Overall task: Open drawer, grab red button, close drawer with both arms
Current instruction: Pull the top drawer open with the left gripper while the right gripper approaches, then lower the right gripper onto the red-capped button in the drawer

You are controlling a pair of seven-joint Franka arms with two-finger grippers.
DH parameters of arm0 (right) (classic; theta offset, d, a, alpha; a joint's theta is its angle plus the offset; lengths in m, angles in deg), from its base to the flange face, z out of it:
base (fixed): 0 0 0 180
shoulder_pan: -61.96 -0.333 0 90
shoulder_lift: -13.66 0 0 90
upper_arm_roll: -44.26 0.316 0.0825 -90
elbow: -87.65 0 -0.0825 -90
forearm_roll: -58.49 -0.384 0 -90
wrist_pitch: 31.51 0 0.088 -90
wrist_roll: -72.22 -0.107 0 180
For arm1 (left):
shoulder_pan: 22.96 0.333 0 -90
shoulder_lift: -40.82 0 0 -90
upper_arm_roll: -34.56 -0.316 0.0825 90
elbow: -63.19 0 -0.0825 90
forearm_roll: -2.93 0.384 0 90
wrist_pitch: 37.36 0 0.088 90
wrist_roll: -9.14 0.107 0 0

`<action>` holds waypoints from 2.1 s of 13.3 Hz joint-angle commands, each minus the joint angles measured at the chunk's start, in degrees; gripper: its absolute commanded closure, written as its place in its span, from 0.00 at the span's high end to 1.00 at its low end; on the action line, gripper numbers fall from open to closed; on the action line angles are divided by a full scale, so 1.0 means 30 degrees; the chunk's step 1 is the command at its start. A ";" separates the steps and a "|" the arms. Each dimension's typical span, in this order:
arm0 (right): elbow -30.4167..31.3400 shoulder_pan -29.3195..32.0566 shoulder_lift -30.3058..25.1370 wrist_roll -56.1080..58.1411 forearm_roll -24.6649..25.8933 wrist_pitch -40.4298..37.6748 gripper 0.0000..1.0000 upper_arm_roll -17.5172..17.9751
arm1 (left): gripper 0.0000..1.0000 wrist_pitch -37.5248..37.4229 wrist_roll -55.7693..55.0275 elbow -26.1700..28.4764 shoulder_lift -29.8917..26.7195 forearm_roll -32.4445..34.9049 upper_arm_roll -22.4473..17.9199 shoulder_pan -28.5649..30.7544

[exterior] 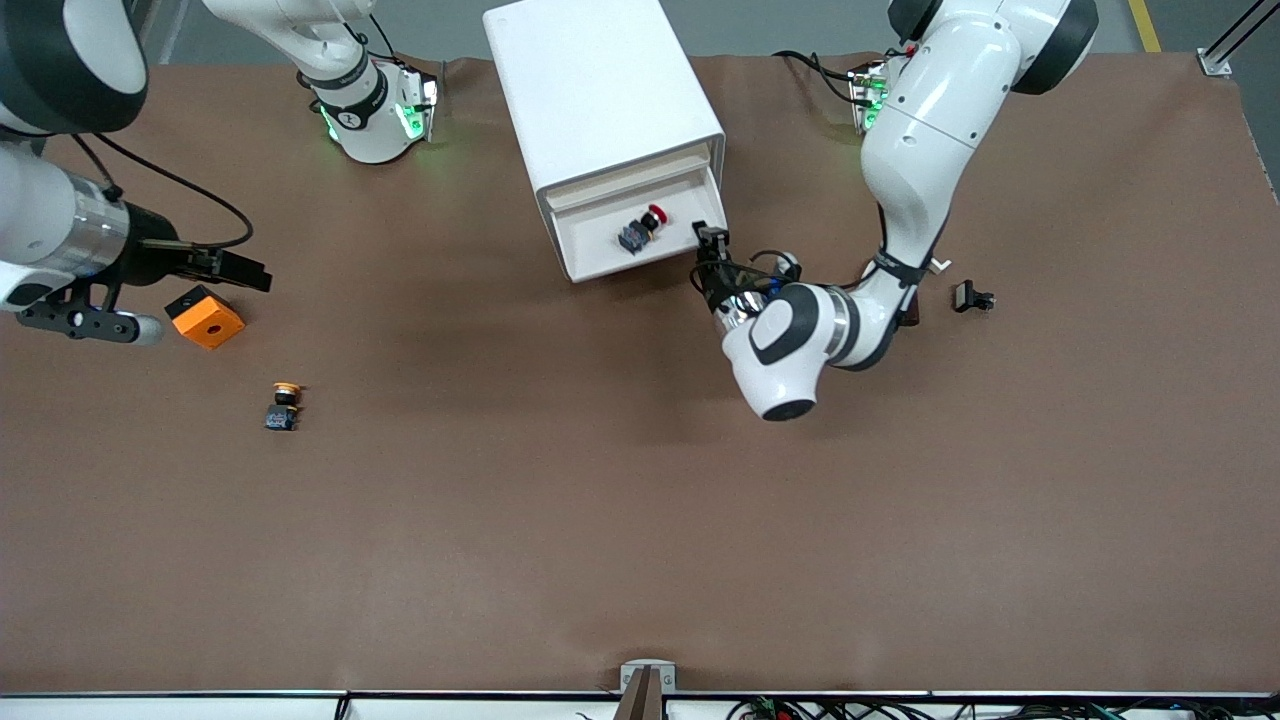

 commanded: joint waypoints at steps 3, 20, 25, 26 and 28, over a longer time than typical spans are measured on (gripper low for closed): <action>-0.0079 -0.5076 0.0066 -0.9934 -0.0422 0.2041 1.00 0.0042 | 0.14 0.1540 0.0431 -0.1843 0.0316 -0.0081 -0.1603 -0.0158; -0.1188 -1.4464 0.7534 -2.5513 0.2420 1.1012 1.00 -0.0017 | 1.00 0.1686 0.1887 -0.2721 -0.0152 -0.0228 -0.1898 0.0604; -0.2041 -1.4786 0.8708 -2.5308 0.2888 1.1012 1.00 -0.0017 | 1.00 0.1657 0.8646 -0.2723 -0.1148 -0.0081 -0.1927 0.0663; -0.2041 -1.4815 0.8854 -2.5279 0.2947 1.1012 1.00 -0.0017 | 1.00 0.1657 1.0317 -0.2723 -0.1411 0.0035 -0.2101 0.0663; -0.2041 -1.4874 0.9089 -2.5249 0.3123 1.1274 1.00 -0.0017 | 1.00 0.1802 1.3482 -0.2752 -0.1588 0.2220 -0.1987 0.0518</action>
